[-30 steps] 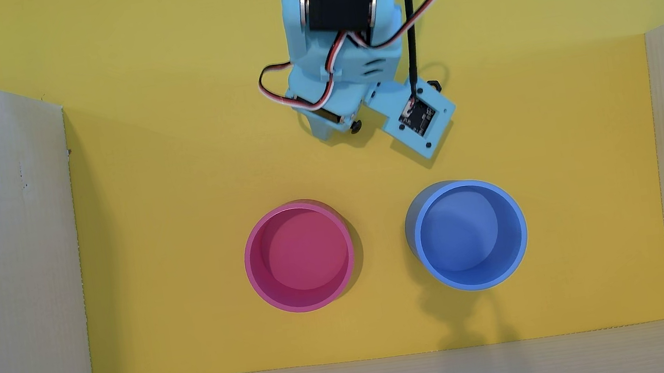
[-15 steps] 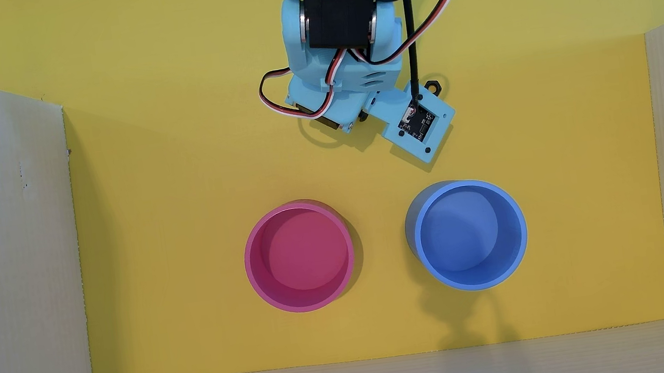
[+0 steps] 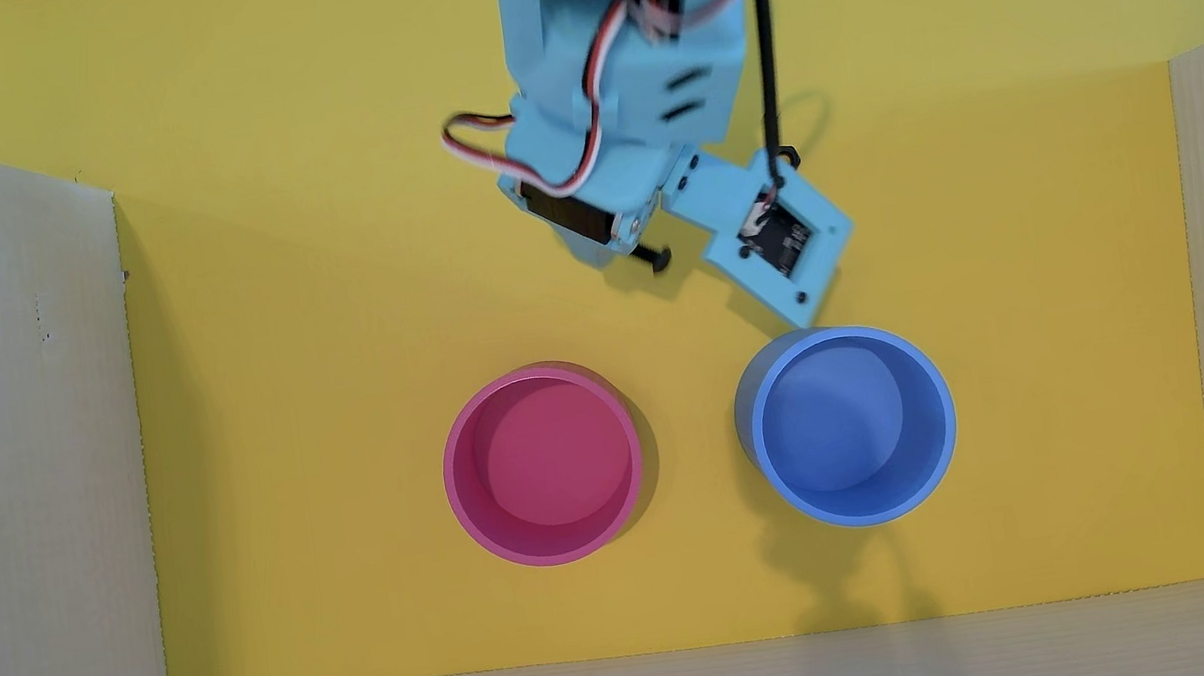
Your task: Pick up the bolt and place it in the pink box
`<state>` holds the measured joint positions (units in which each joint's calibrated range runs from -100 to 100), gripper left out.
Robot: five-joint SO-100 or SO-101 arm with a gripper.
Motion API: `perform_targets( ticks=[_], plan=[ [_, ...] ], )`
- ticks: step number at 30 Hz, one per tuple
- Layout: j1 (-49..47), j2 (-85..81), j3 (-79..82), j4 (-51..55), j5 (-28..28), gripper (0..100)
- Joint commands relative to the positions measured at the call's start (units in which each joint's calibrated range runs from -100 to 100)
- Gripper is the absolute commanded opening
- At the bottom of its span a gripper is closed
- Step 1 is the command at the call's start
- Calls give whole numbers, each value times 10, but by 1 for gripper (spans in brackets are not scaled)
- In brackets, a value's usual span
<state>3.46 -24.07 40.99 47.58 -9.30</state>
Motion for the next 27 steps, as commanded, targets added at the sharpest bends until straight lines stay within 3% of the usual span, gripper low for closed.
perform_targets(
  ticks=[1,15,27],
  plan=[
    [4,-41,-69,18,3,1],
    [29,188,-407,107,3,1],
    [34,288,-428,97,2,1]
  ],
)
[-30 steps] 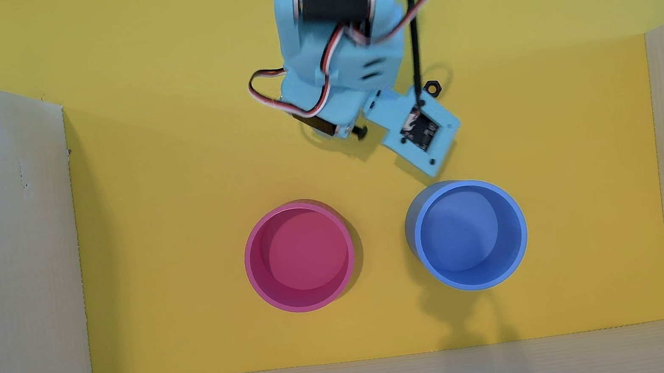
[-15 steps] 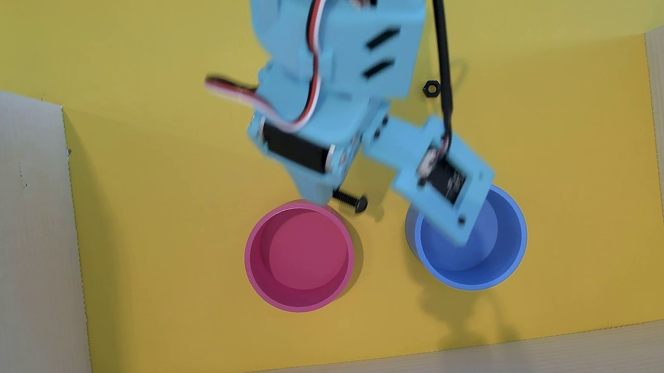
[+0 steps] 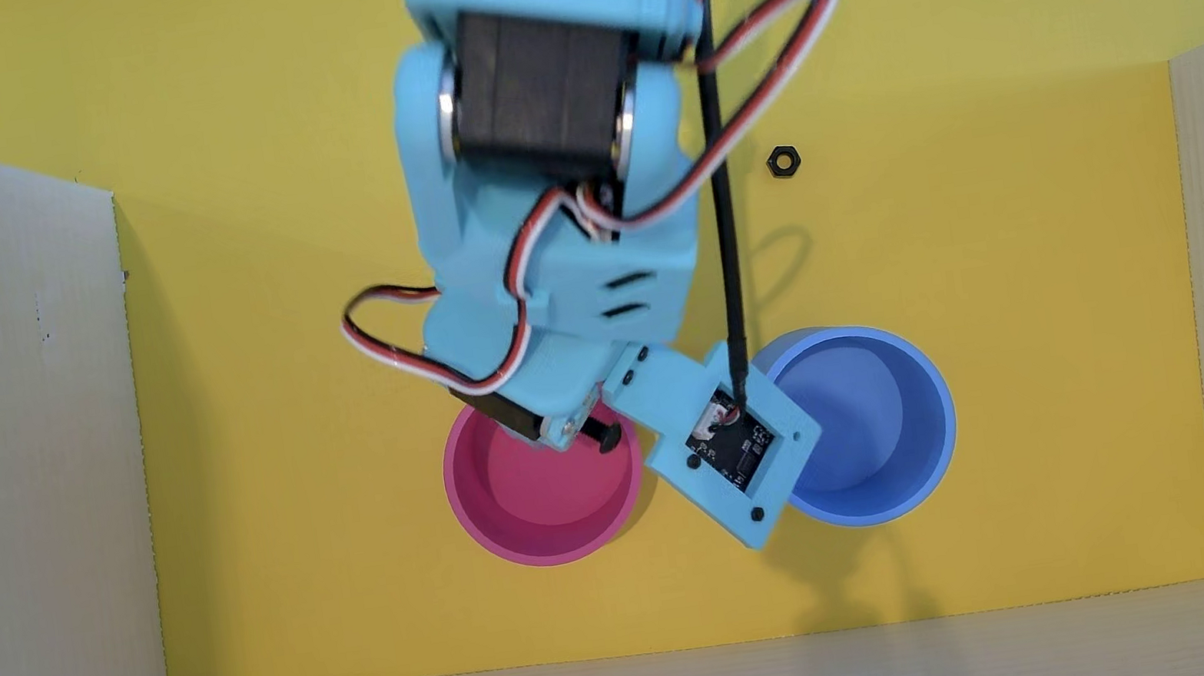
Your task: Pick up the bolt and place it in the pink box
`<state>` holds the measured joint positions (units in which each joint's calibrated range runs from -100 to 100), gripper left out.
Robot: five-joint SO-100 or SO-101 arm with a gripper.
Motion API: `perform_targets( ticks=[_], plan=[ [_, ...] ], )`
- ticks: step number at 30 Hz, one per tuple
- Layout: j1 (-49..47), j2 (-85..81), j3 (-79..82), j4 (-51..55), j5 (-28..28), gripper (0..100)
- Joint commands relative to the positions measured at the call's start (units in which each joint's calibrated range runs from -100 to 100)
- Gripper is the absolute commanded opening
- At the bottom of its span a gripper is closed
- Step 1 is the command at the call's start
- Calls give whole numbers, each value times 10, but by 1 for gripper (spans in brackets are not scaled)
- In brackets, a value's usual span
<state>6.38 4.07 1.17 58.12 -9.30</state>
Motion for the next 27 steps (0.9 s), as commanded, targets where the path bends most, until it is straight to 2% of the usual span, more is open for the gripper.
perform_targets(
  ticks=[1,7,9,11,14,21,25,27],
  plan=[
    [5,12,-30,-8,2,2],
    [5,28,-37,-8,2,24],
    [5,26,-37,-7,2,26],
    [5,25,-38,-4,2,20],
    [8,22,-38,-2,2,0],
    [5,-84,22,24,2,1],
    [-7,-215,123,18,4,1],
    [-15,-292,193,16,22,1]
  ],
)
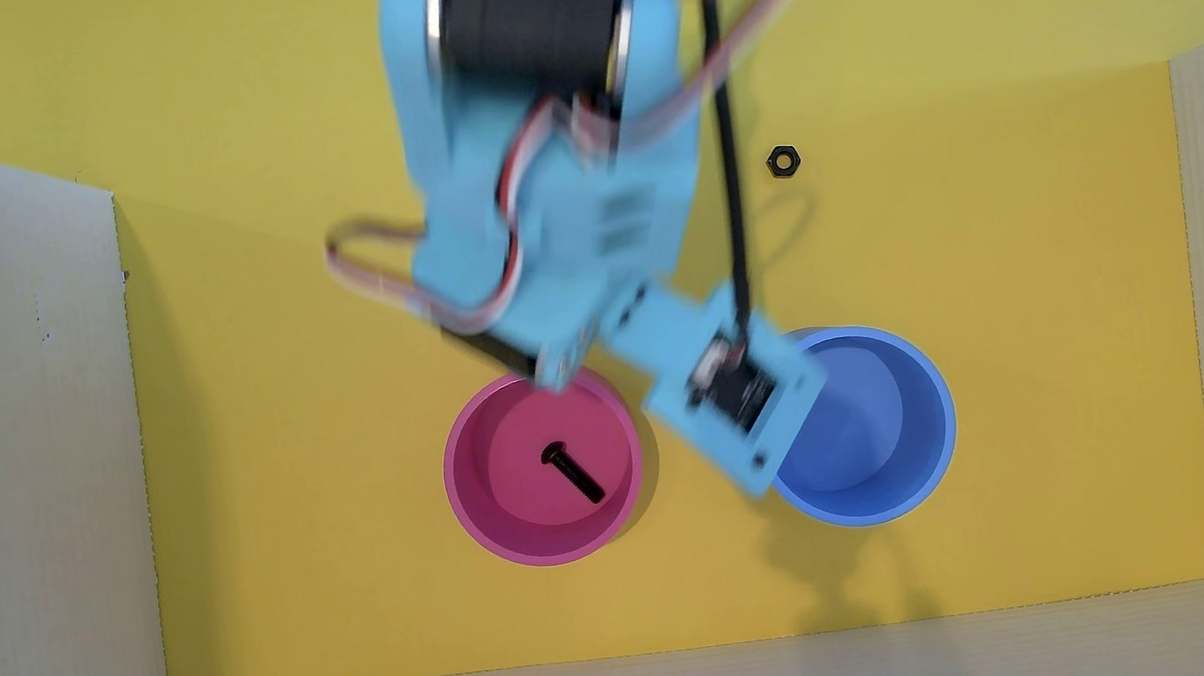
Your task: Pick up the bolt and place it in the pink box
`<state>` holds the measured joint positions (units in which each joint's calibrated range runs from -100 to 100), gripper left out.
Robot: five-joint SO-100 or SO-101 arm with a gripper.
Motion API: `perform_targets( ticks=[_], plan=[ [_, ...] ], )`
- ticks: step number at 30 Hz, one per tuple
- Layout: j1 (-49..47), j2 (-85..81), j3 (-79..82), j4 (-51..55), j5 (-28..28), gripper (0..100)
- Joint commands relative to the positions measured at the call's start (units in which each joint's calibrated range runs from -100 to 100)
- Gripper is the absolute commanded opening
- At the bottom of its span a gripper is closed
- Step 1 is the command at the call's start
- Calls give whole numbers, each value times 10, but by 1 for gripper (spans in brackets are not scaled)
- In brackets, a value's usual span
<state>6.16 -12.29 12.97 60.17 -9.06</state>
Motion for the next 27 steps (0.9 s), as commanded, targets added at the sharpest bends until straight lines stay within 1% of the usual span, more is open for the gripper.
perform_targets(
  ticks=[1,4,9,12,15,21,27],
  plan=[
    [-20,-165,112,-7,29,1],
    [-37,-273,247,-39,44,1],
    [-40,-454,458,-135,61,1],
    [-41,-575,564,-182,63,1],
    [-42,-685,640,-202,62,1],
    [-61,-876,765,-186,61,1],
    [-127,-849,796,-95,57,1]
  ],
)
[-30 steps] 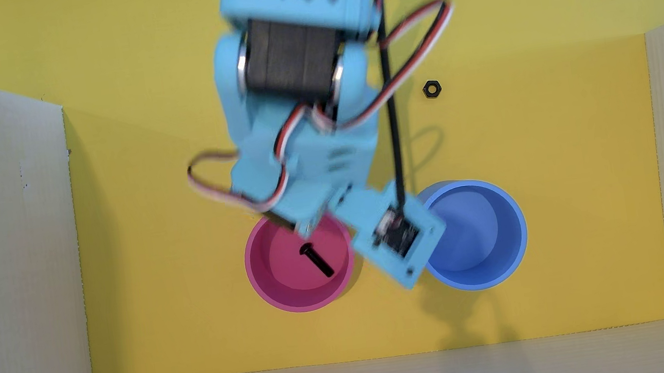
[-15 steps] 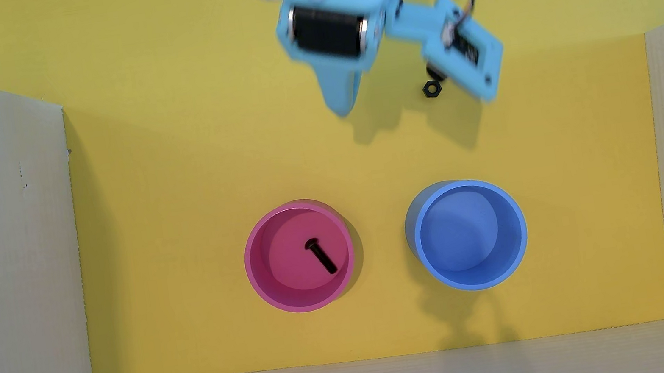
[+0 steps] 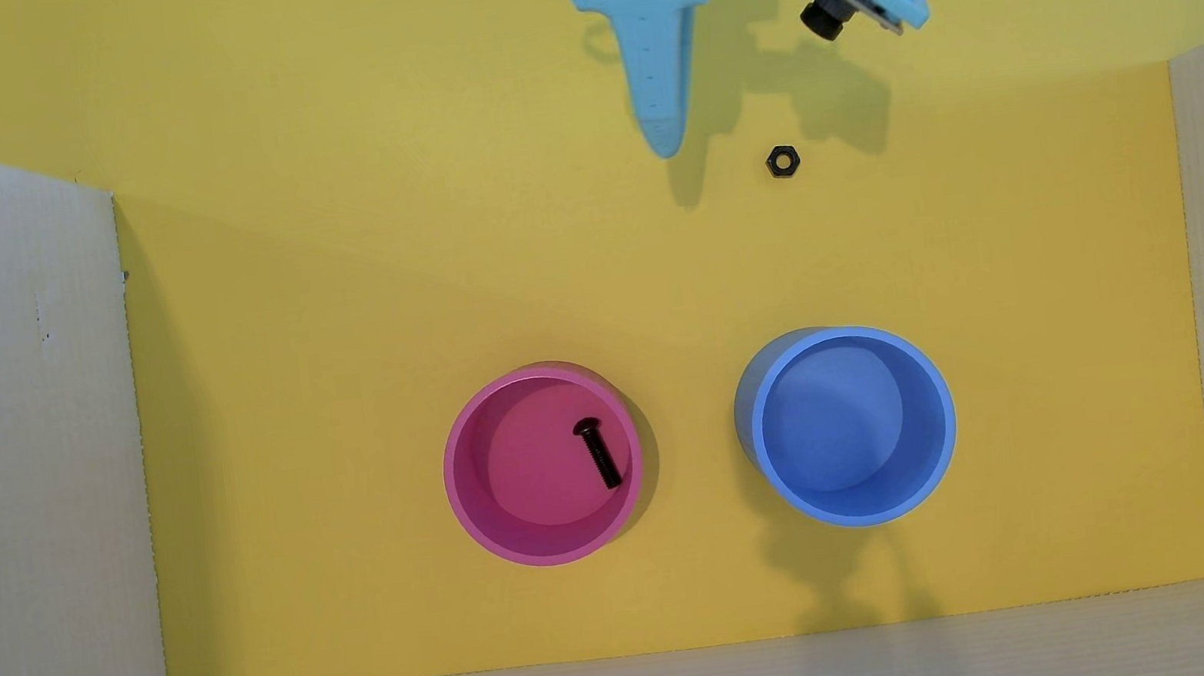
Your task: Pick up the bolt and place it in the pink box
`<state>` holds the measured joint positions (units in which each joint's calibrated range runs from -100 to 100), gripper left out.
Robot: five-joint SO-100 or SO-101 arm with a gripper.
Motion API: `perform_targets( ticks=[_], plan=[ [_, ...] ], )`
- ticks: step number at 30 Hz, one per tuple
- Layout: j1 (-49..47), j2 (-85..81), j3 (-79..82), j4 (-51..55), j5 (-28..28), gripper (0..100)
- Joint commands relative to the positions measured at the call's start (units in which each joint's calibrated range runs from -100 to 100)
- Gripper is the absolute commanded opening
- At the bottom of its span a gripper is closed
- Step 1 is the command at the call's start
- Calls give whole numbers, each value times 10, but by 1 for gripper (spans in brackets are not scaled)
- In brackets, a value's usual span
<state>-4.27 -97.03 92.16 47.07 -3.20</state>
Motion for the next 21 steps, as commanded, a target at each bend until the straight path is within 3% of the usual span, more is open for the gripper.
perform_targets(
  ticks=[1,5,9,21],
  plan=[
    [-30,-4,9,54,-2,1],
    [-40,-16,36,124,-5,1],
    [-34,-18,32,172,-54,1],
    [-32,-18,29,180,-68,1]
  ],
)
